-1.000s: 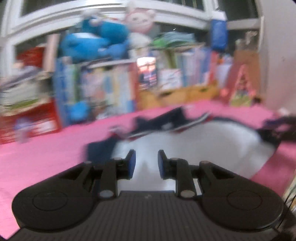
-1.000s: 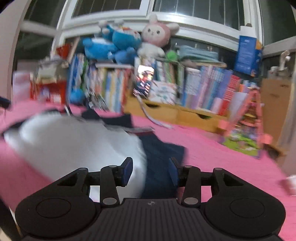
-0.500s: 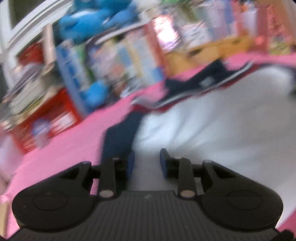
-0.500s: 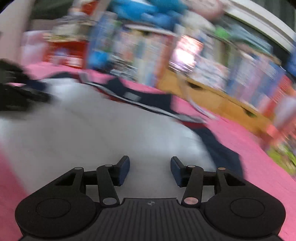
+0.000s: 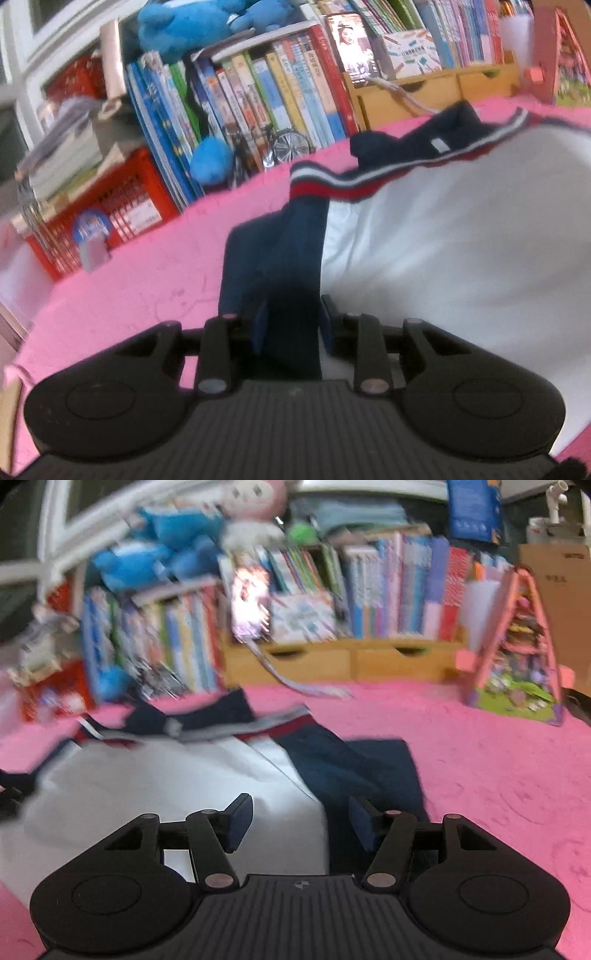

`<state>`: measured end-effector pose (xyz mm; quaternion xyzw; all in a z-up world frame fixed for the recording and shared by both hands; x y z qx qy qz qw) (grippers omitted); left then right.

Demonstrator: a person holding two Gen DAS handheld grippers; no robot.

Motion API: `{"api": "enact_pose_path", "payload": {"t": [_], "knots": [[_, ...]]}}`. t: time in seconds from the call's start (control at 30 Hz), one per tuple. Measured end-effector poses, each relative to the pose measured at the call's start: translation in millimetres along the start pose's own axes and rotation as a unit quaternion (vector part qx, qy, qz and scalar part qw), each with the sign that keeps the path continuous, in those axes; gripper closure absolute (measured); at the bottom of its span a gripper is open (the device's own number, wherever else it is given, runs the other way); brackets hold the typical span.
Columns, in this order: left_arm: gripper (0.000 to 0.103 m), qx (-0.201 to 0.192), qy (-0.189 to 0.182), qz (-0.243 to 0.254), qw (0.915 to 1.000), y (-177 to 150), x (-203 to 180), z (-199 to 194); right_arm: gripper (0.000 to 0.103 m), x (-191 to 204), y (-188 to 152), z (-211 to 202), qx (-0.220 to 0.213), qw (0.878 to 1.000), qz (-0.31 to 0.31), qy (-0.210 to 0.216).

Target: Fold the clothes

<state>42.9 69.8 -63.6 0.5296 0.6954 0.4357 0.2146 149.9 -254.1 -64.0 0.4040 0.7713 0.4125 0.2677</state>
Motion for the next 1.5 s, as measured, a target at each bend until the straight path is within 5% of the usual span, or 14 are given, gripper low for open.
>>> {"api": "enact_pose_path", "payload": {"t": [0.2,0.27,0.33,0.43,0.53,0.63,0.7,0.9,0.97,1.0,1.03,1.17,1.37,1.5], "knots": [[0.073,0.011,-0.070,-0.112,0.9912,-2.0,20.9,-0.8,0.047,-9.5,-2.1,16.1,0.035,0.999,0.031,-0.002],[0.067,0.005,-0.133,-0.231,0.9638,-3.6,38.6,-7.2,0.047,-9.8,-1.5,15.7,0.034,0.999,0.033,-0.001],[0.065,-0.020,-0.145,-0.296,0.9438,0.4,55.9,-20.6,0.047,-9.7,-0.4,12.5,0.027,0.999,0.032,-0.007],[0.065,-0.060,-0.096,-0.205,0.9722,17.9,41.4,-45.7,0.046,7.9,10.8,-6.5,-0.002,1.000,-0.018,-0.026],[0.060,-0.067,-0.123,-0.058,0.9885,34.2,-23.3,-44.9,0.039,56.8,37.9,-21.4,-0.063,0.989,-0.132,0.008],[0.060,-0.073,-0.131,0.069,0.9864,40.4,-82.8,-27.6,0.035,54.7,40.6,-2.2,-0.047,0.991,-0.118,0.029],[0.060,-0.054,-0.138,0.092,0.9846,36.6,-106.1,-5.4,0.035,50.7,41.3,11.9,-0.034,0.993,-0.102,0.042],[0.043,0.011,-0.138,-0.038,0.9896,27.3,-62.0,44.8,0.035,39.1,43.8,53.2,0.007,0.995,-0.055,0.082],[0.036,0.034,-0.164,-0.110,0.9797,25.4,-38.9,51.1,0.055,35.4,44.7,66.7,0.021,0.994,-0.039,0.096],[0.036,0.040,-0.175,-0.130,0.9751,24.9,-33.5,53.0,0.089,33.5,45.3,73.5,0.028,0.994,-0.031,0.102],[0.036,0.046,-0.185,-0.147,0.9705,24.6,-28.7,54.7,0.103,31.7,45.8,80.1,0.035,0.993,-0.023,0.109],[0.035,0.044,-0.172,-0.128,0.9758,24.9,-34.8,51.7,0.103,14.0,42.8,78.3,0.033,0.993,0.006,0.110],[0.034,0.042,-0.166,-0.123,0.9776,24.0,-37.3,54.8,0.100,38.2,49.4,71.2,0.026,0.994,-0.104,0.022],[0.032,0.039,-0.154,-0.115,0.9805,23.8,-39.0,55.1,0.050,33.9,53.5,53.3,-0.010,0.993,-0.109,-0.034]]}}
Point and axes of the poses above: each gripper's, at about its wrist camera, not at the fingertips, and z roughly the way its jaws point, x to its left, y to its top, the point moved 9 cm from there along z, roughly the way its jaws point, and after that the axes turned 11 degrees about -z, right-handed, at the moved point
